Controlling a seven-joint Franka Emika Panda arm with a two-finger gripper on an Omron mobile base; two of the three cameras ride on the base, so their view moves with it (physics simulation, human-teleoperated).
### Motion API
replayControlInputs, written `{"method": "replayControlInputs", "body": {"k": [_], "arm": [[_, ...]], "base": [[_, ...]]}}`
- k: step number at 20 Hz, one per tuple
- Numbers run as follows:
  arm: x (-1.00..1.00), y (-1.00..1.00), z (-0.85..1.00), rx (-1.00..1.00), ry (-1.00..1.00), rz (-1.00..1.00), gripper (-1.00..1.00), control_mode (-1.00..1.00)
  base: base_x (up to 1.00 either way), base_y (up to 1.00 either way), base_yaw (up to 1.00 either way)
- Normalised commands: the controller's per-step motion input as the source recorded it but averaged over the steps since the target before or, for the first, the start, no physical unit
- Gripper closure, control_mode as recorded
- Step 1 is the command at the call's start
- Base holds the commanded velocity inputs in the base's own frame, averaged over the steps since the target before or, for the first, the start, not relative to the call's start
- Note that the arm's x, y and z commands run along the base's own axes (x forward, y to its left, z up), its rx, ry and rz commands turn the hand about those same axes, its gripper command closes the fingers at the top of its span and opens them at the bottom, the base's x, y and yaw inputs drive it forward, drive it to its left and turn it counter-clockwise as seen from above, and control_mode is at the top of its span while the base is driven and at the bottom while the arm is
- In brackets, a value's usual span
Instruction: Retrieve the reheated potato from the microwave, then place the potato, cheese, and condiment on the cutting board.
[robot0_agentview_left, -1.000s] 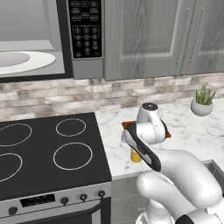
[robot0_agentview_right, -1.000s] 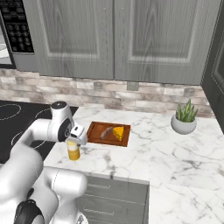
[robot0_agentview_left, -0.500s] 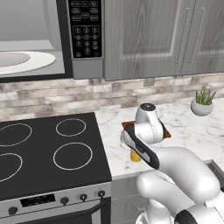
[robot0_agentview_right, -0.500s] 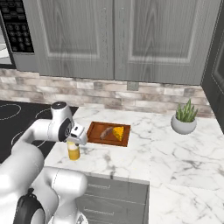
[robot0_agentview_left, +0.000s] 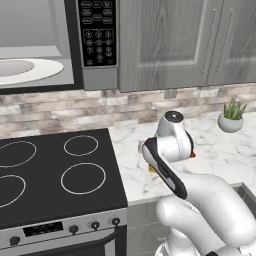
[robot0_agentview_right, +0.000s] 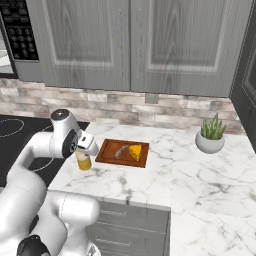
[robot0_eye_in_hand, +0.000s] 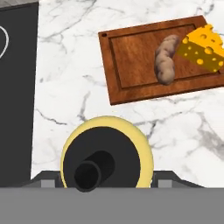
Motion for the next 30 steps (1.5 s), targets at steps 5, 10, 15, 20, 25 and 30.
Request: {"method": "replayControlInputs", "body": {"k": [5, 10, 15, 20, 25, 30], "arm": [[0.57, 0.0, 0.12, 0.0, -0.1, 0.0, 1.0, -1.0], [0.6, -0.01, 0.08, 0.0, -0.04, -0.02, 1.0, -1.0], [0.5, -0.24, 0.06, 0.0, 0.0, -0.05, 1.0, -1.0], [0.52, -0.27, 0.0, 0.0, 0.0, -0.03, 1.0, -1.0], [0.47, -0.15, -0.17, 0.0, 0.0, 0.0, 1.0, -1.0], [0.29, -0.07, -0.41, 0.0, 0.0, 0.0, 1.0, -1.0]], "base": [[0.0, 0.0, 0.0], [0.0, 0.0, 0.0], [0.0, 0.0, 0.0], [0.0, 0.0, 0.0], [0.0, 0.0, 0.0], [0.0, 0.0, 0.0]]}}
